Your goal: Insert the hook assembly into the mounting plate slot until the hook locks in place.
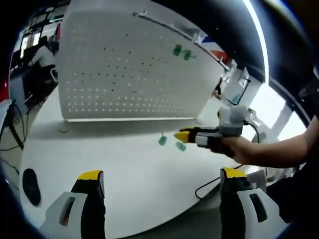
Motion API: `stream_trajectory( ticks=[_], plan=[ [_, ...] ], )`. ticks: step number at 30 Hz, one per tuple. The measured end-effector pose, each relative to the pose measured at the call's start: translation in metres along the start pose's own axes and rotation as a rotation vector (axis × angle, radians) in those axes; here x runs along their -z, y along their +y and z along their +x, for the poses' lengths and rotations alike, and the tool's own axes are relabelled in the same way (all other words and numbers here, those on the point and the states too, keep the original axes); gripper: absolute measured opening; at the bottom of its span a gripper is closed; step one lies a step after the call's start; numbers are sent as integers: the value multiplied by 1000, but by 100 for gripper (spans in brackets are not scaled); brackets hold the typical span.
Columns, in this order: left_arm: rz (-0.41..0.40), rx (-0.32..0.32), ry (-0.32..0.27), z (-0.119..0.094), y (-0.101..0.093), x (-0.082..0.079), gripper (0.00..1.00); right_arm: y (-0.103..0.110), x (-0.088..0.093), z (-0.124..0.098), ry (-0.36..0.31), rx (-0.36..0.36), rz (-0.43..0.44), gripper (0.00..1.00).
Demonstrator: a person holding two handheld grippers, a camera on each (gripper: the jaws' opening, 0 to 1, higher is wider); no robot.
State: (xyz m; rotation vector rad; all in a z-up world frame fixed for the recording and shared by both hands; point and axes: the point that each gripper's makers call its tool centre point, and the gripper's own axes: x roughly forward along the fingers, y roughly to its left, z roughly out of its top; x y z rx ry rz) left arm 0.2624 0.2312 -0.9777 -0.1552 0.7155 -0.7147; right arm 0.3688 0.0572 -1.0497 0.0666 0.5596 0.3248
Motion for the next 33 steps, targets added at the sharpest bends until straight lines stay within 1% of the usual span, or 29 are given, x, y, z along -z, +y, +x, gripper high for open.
stream_trajectory(
  ticks=[3,6,11,15,17,23,28,29,33],
  plan=[
    [-4,-4,3,1,4,0,97,-3,-3,14,10,5,1,26],
    [-12,-14,7,1,9,1,97,-7,-1,26,34,8,-5,26],
    [-28,-23,2,0,15,1,97,-12,0,40,54,12,7,26],
    [-39,-35,6,-1,19,2,97,-16,9,51,99,14,15,23],
    [-44,-38,4,-2,22,1,97,-17,12,55,119,12,29,22],
    [-53,-49,7,-2,27,3,97,-20,18,63,149,26,38,20],
    [-65,-57,19,-3,28,8,97,-21,20,71,174,25,31,15],
    [-67,-56,17,-3,27,8,97,-21,20,72,178,24,34,13],
    [-66,-55,18,-3,27,8,96,-20,22,77,200,18,18,10]
  ],
)
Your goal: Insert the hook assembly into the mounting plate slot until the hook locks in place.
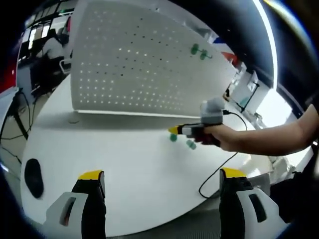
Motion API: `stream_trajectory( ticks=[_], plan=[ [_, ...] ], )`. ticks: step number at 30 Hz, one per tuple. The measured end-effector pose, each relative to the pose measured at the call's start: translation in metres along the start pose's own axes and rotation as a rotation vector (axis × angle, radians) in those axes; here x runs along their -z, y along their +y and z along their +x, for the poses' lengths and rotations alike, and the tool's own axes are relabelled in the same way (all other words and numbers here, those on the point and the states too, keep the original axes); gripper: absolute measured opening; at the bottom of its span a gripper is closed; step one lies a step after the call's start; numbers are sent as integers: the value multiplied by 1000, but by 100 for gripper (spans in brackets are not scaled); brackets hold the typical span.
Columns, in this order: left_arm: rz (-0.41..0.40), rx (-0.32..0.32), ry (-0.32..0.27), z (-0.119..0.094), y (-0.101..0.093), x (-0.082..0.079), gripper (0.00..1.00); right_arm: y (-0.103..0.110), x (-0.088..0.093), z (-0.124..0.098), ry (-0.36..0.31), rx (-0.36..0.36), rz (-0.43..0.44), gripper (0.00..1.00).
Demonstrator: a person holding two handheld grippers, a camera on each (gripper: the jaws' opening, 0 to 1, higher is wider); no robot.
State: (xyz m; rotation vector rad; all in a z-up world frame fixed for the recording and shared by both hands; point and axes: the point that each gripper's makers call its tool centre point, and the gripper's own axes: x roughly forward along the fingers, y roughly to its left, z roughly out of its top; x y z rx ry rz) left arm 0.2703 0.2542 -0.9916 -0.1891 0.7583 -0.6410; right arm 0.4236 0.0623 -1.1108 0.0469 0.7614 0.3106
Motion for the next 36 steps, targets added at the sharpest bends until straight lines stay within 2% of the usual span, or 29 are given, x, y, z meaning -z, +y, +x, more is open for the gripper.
stream_trajectory(
  ticks=[5,20,29,32,36],
  plan=[
    [2,-3,-3,-1,0,-2,96,2,-2,1,-4,-13,5,4],
    [11,1,-7,2,-7,-6,96,0,-4,-5,-4,-22,-18,0],
    [37,-17,-8,-1,-8,-8,100,-2,-17,-21,-58,-14,-11,0],
    [37,-10,-23,-1,-12,-13,100,-1,-25,-29,-86,-25,-10,0],
    [56,-1,-35,-1,-19,-20,100,3,-33,-38,-110,-32,-70,0]
  ],
)
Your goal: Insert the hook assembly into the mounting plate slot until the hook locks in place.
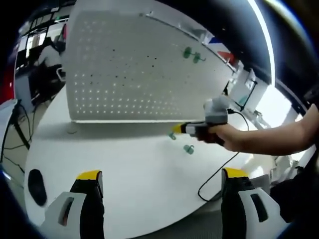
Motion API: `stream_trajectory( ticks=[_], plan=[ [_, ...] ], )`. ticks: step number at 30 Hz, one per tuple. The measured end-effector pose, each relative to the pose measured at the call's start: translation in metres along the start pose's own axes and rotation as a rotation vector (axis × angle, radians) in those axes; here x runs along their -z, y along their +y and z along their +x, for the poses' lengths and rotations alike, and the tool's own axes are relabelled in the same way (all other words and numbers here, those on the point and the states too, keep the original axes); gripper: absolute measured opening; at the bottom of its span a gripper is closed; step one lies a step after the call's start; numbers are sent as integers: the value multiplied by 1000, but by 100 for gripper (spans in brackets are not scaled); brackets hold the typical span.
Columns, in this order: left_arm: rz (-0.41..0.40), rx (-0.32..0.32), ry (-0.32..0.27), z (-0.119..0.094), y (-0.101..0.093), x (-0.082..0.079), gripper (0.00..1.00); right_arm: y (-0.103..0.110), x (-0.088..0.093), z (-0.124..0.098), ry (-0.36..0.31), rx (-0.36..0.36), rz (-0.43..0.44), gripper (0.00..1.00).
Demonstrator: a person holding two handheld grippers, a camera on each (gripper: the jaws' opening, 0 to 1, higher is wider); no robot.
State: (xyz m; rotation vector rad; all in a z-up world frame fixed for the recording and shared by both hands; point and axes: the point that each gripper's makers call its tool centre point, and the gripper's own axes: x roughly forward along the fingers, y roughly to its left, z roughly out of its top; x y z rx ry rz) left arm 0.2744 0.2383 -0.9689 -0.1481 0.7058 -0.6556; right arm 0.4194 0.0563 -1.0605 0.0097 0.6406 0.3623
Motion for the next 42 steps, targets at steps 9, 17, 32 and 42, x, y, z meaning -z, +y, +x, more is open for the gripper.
stream_trajectory(
  ticks=[9,17,32,42],
  plan=[
    [17,8,-32,-7,-9,-10,100,8,-27,-29,-106,-12,-1,0],
    [-14,-18,-60,-16,-7,-16,100,21,-61,-61,-219,-42,-10,0],
    [7,27,-108,-13,-31,-40,98,43,-92,-125,-364,-99,63,0],
    [28,65,-97,-3,-51,-42,95,68,-81,-156,-388,-158,80,0]
  ],
)
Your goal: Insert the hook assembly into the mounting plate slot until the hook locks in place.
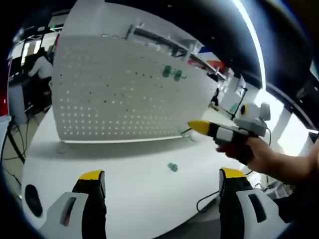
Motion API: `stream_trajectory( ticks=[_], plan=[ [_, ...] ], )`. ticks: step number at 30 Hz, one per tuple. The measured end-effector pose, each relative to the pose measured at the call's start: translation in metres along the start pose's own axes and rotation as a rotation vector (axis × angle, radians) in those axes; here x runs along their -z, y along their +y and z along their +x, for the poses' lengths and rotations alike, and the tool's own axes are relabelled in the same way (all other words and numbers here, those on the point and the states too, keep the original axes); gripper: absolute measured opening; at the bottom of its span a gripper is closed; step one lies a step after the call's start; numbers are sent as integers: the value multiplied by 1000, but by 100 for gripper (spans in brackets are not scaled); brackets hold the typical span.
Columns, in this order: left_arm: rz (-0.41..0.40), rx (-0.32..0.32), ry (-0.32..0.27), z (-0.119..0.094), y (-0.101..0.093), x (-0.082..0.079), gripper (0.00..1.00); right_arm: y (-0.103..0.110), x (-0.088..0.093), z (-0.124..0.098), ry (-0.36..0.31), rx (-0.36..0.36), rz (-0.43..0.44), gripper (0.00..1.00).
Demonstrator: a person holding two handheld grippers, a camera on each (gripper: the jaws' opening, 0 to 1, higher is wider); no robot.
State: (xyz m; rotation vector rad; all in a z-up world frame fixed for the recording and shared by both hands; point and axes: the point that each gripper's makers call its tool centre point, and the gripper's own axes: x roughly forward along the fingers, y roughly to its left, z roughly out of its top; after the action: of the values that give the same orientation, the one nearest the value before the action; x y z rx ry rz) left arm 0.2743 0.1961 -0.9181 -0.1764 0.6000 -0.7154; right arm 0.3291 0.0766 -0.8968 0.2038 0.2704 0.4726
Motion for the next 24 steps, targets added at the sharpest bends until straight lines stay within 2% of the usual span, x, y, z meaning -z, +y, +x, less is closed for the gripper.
stream_trajectory(
  ticks=[6,8,11,14,20,24],
  plan=[
    [-33,15,-9,2,-5,0,92,30,-6,-13,-52,-49,51,0],
    [-36,7,-12,3,-5,0,91,40,-5,-14,-50,-69,31,0],
    [-55,18,-20,6,-9,-1,86,54,-5,-17,-51,-105,68,0],
    [-71,22,-30,7,-12,-1,83,67,-8,-20,-57,-126,55,0],
    [-87,60,-18,11,-23,2,69,89,-11,-24,-74,-163,76,0],
    [-114,89,-34,10,-26,-3,57,97,-8,-26,-73,-176,101,0]
  ],
)
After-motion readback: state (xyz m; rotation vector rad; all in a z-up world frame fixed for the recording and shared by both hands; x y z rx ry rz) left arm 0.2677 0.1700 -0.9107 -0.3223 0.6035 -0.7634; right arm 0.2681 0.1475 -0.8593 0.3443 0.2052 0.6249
